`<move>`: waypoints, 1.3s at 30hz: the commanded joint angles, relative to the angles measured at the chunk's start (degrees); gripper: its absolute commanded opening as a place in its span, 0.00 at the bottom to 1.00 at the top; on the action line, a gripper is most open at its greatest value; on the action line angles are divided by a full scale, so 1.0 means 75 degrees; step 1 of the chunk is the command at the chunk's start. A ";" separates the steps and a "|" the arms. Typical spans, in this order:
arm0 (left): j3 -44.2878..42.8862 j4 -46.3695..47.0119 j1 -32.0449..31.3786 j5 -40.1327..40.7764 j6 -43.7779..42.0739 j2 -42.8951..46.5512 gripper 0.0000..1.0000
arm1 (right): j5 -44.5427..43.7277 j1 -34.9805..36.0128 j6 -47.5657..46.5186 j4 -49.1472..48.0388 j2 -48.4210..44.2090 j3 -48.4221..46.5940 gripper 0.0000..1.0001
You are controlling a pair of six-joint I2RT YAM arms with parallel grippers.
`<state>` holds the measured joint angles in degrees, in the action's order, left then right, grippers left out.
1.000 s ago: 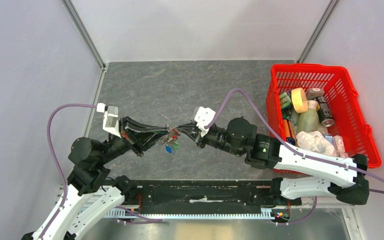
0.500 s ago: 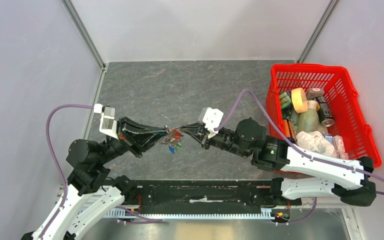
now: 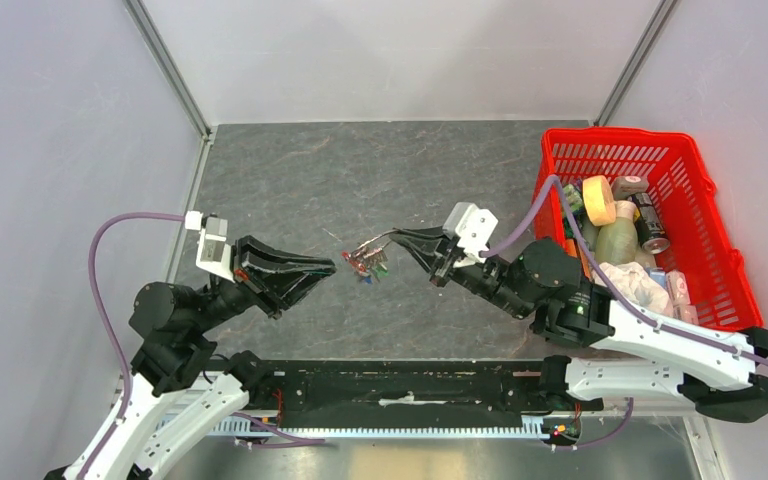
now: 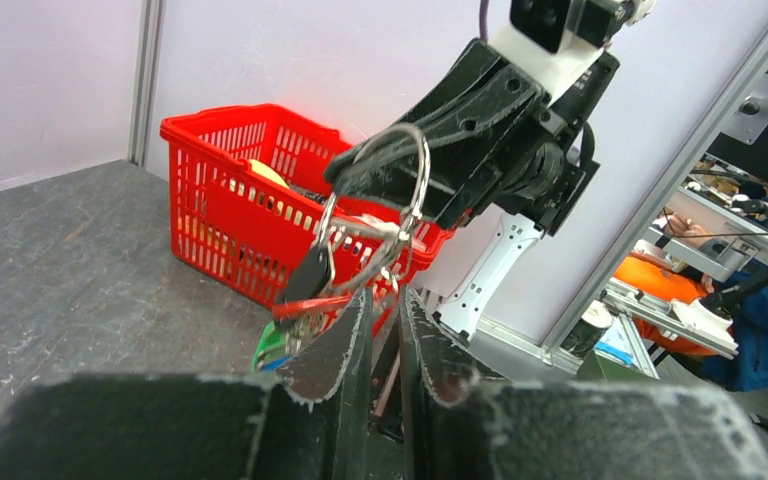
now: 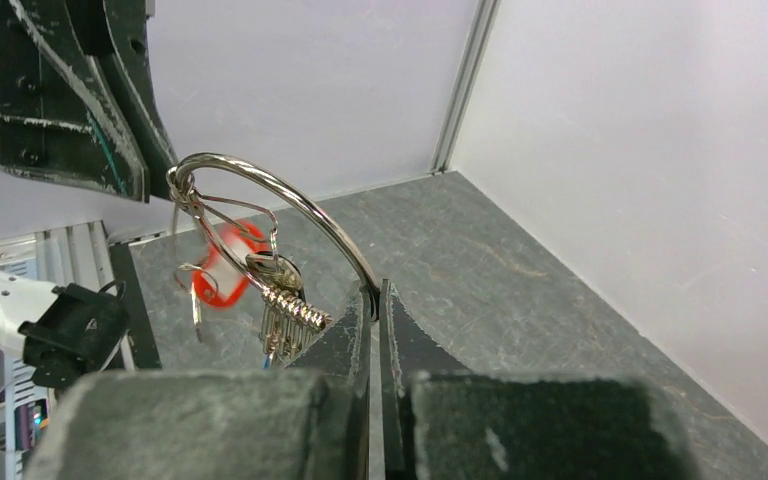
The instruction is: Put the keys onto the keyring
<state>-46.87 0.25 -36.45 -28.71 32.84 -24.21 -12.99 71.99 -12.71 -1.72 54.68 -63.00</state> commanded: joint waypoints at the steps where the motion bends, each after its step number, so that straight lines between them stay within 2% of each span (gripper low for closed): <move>1: -0.0070 -0.0339 -0.0004 0.0066 -0.0130 0.0109 0.22 | -0.0330 -0.0018 -0.0184 -0.0568 -0.0234 -0.0316 0.00; 7: -0.0067 -0.0725 -0.0013 0.0175 -0.0299 0.0235 0.26 | -0.0428 -0.0024 -0.0343 -0.0373 -0.0294 -0.0508 0.00; 14: -0.0206 -0.1337 -0.0004 0.0436 -0.0621 0.0321 0.38 | -0.0991 -0.0030 -0.0724 0.0208 -0.0226 -0.0840 0.00; 23: -0.0161 -0.1651 -0.0010 0.0757 -0.0700 0.0252 0.43 | -0.2835 -0.0024 -0.1090 0.2481 0.0772 -0.1790 0.00; 32: -0.0046 -0.1589 0.0002 0.0868 -0.0619 0.0189 0.45 | -0.3408 -0.0024 -0.0581 0.4147 0.1522 -0.2126 0.00; 36: -0.0032 -0.1648 -0.0004 0.0957 -0.0624 0.0169 0.47 | -0.3237 -0.0098 -0.0015 0.4622 0.1713 -0.2079 0.00; 39: -0.0032 -0.1685 -0.0004 0.1001 -0.0628 0.0178 0.52 | -0.2921 -0.0319 0.0608 0.4887 0.1900 -0.1974 0.00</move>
<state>-46.87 -12.32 -36.45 -22.52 29.61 -22.44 -35.81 71.37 -15.11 32.40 67.96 -75.37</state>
